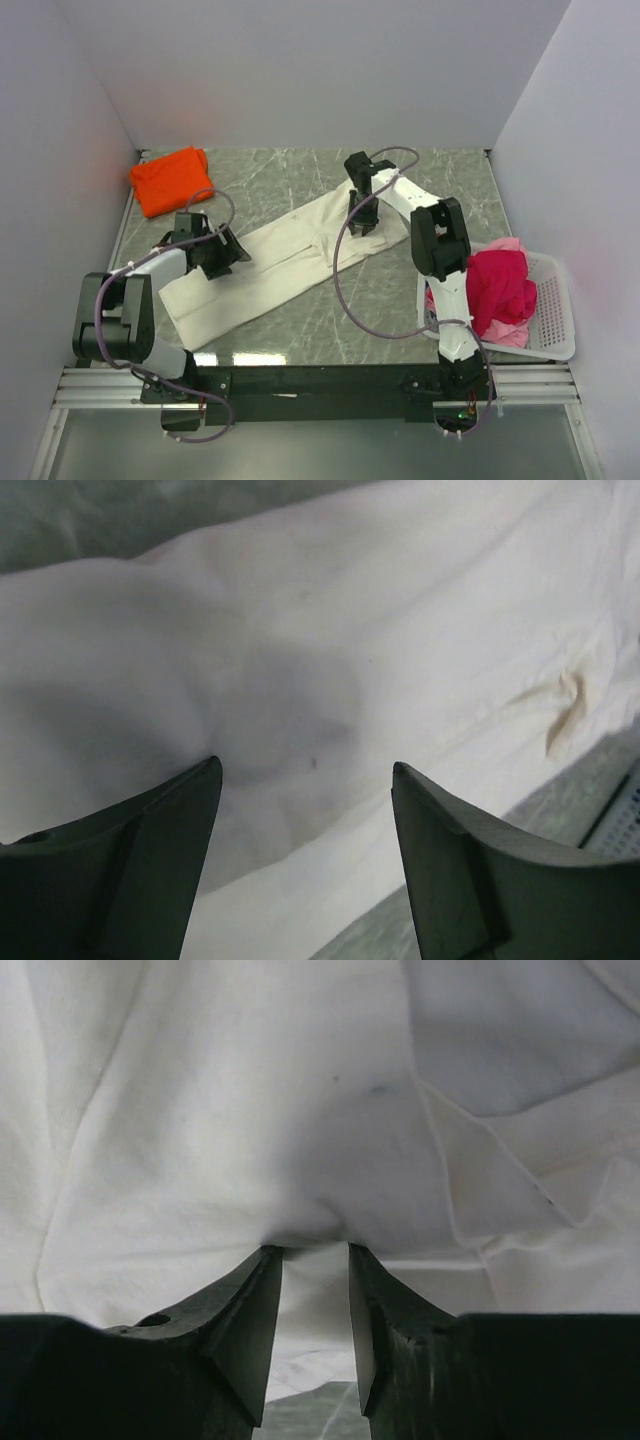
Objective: Fold and stack the t-shirts
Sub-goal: Fold the tshirt
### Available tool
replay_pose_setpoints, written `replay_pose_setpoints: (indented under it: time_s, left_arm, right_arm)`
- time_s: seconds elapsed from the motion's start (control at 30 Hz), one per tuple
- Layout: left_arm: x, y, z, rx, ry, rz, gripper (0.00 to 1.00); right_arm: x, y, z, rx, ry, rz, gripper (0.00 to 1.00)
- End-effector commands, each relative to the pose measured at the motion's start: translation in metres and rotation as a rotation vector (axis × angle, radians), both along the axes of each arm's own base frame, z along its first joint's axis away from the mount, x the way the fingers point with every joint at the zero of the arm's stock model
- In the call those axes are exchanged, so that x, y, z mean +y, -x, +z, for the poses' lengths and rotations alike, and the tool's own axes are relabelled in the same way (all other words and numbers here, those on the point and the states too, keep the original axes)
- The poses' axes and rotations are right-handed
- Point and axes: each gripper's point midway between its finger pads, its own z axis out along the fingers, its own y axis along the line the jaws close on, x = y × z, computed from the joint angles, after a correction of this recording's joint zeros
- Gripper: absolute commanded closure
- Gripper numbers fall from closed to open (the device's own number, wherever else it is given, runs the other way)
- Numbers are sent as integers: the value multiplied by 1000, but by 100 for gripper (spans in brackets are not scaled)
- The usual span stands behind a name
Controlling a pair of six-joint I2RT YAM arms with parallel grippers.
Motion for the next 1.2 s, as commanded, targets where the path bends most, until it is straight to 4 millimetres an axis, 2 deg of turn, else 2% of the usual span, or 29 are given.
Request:
replay_pose_setpoints:
  time_s: [0.0, 0.03, 0.13, 0.17, 0.23, 0.27, 0.33, 0.37, 0.47, 0.57, 0.63, 0.87, 1.0, 1.17]
  left_arm:
    - [-10, 55, -18, 161, 40, -52, 23]
    - [-9, 52, -7, 121, 36, -52, 23]
    - [-3, 42, 10, 65, -5, -41, 23]
    - [0, 37, 19, 33, -19, -32, 23]
    - [7, 33, 24, 19, -55, -12, 23]
    - [8, 30, 26, 13, -61, -5, 23]
    - [10, 30, 23, 27, -68, 13, 23]
    - [9, 30, 21, 32, -65, 12, 23]
    - [11, 34, 15, 51, -76, 4, 23]
    - [14, 39, 10, 69, -104, -17, 24]
    - [11, 40, 10, 70, -99, -24, 24]
    - [8, 49, -3, 126, -138, -31, 24]
    - [-2, 61, -19, 196, -171, -85, 24]
    - [-19, 72, -26, 231, -165, -124, 24]
  right_arm:
    - [-17, -31, -23, -16, 92, 29, 60]
    - [-10, -40, -13, -40, 63, 39, 60]
    - [1, -50, 1, -86, 8, 70, 60]
    - [6, -53, 17, -121, -25, 78, 60]
    - [9, -54, 27, -164, -48, 86, 59]
    - [13, -55, 47, -200, -84, 93, 59]
    - [15, -53, 57, -232, -100, 106, 59]
    - [19, -53, 75, -270, -124, 117, 59]
    - [23, -49, 95, -310, -141, 145, 59]
    - [26, -40, 103, -302, -150, 164, 59]
    - [34, -30, 97, -269, -200, 179, 59]
    - [37, 0, 60, -133, -227, 170, 59]
    - [29, 14, 37, -52, -195, 155, 59]
    - [18, 22, 10, 28, -145, 129, 60]
